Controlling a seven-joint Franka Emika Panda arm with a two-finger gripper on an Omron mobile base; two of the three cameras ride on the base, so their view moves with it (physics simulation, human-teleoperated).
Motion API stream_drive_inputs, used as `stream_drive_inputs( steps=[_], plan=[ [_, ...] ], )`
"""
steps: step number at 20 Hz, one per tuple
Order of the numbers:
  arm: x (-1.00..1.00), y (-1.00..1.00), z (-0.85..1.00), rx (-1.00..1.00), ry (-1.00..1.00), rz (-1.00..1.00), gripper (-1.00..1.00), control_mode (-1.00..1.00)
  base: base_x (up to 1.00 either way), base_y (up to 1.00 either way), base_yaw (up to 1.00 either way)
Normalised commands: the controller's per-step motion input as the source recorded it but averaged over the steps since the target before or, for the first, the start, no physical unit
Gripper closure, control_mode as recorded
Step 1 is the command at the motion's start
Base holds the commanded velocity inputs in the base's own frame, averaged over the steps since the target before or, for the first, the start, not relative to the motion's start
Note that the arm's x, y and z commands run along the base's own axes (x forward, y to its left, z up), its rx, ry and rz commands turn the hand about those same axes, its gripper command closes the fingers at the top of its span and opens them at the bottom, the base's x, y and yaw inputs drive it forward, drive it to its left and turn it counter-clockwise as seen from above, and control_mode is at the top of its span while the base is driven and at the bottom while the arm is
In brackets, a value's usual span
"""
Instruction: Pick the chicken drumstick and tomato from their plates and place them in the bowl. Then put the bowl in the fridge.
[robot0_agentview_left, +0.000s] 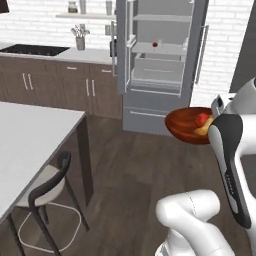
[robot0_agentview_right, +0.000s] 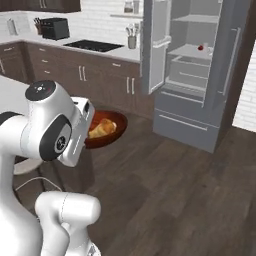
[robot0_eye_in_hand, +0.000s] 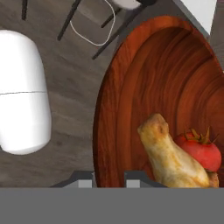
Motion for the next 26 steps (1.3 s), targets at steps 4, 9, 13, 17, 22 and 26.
stream_drive_inputs(
  steps=[4, 9, 13, 17, 22, 26],
  plan=[
    [0.00, 0.00, 0.00, 0.00, 0.00, 0.00, 1.00, 1.00, 1.00, 0.00, -0.24],
    [0.00, 0.00, 0.00, 0.00, 0.00, 0.00, 1.00, 1.00, 1.00, 0.12, -0.25],
    [0.00, 0.00, 0.00, 0.00, 0.00, 0.00, 1.00, 1.00, 1.00, 0.38, -0.25],
    [0.00, 0.00, 0.00, 0.00, 0.00, 0.00, 1.00, 1.00, 1.00, 0.50, -0.28],
    [0.00, 0.00, 0.00, 0.00, 0.00, 0.00, 1.00, 1.00, 0.98, 0.24, -0.23],
    [0.00, 0.00, 0.00, 0.00, 0.00, 0.00, 1.00, 1.00, 1.00, 0.00, -0.12]
  ],
)
